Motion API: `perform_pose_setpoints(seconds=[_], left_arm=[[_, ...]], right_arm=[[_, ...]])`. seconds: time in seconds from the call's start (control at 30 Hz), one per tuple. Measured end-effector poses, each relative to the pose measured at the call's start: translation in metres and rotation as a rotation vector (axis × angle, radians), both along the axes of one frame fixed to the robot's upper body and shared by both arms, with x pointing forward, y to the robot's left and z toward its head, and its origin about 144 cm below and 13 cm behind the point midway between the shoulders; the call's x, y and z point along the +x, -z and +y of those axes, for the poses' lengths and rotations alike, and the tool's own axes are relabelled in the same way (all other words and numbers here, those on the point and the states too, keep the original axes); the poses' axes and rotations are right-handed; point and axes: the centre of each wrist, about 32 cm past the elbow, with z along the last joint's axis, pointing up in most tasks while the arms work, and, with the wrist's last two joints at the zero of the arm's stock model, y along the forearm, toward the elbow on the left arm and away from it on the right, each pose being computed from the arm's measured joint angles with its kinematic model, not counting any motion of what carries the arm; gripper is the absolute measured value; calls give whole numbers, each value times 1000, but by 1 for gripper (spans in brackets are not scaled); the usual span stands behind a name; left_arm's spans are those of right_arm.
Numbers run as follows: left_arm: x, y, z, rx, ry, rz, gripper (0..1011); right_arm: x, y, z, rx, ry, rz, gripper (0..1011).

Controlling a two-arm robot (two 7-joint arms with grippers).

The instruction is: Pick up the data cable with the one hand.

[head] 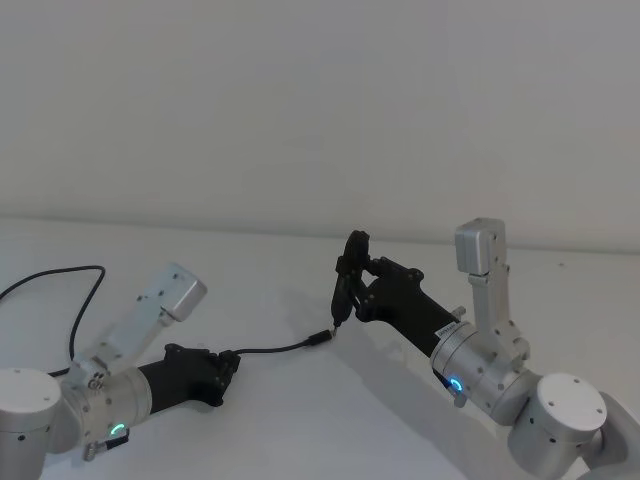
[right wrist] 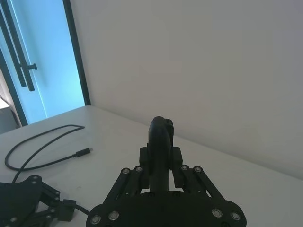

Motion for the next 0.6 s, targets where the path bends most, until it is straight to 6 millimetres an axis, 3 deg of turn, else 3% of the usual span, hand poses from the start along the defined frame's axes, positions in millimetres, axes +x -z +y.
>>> perform_pose_setpoints(seconds=[0.6], left_arm=[[0, 0, 0, 0, 0, 0, 64]], right_arm=[[5, 2, 2, -1, -5, -1, 274]])
